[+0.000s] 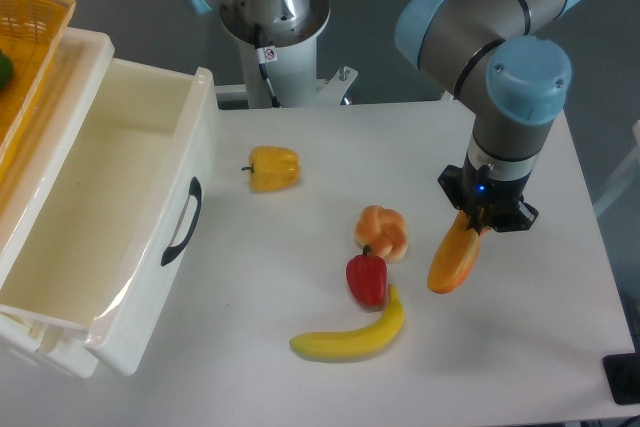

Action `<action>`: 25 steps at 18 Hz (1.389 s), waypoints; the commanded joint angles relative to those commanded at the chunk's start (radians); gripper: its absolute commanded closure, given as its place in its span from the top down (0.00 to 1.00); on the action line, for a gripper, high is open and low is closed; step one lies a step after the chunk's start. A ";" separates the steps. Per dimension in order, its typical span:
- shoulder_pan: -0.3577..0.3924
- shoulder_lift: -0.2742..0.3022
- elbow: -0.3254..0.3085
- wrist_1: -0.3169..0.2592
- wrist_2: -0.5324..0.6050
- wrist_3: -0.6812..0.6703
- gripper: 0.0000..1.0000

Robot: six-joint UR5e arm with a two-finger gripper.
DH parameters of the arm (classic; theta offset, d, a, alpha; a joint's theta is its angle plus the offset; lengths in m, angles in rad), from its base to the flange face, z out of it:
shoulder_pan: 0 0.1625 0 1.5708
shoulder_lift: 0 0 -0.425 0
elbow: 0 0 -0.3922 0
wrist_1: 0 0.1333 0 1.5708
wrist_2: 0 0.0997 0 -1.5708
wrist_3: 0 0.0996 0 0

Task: Place the long bread in the upper white drawer
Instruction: 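Lift the held orange long bread off the table with the gripper, then carry the long bread over to the open white drawer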

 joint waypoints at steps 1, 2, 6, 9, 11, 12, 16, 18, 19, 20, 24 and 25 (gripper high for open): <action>0.000 0.000 0.000 0.000 -0.002 -0.002 0.00; 0.000 0.003 0.000 0.000 -0.002 -0.002 0.00; -0.005 0.008 0.000 0.000 -0.003 -0.014 0.00; -0.018 0.011 0.005 0.011 -0.011 -0.058 0.00; -0.034 0.046 0.003 0.012 -0.047 -0.110 0.00; -0.044 0.066 0.002 0.009 -0.060 -0.139 0.00; -0.145 0.164 -0.021 0.003 -0.098 -0.335 0.00; -0.208 0.204 -0.023 -0.002 -0.103 -0.431 0.00; -0.236 0.222 -0.023 -0.002 -0.110 -0.475 0.00; -0.256 0.236 -0.025 0.000 -0.132 -0.523 0.00; -0.305 0.308 -0.025 0.005 -0.192 -0.659 0.00; -0.311 0.322 -0.025 0.006 -0.205 -0.678 0.00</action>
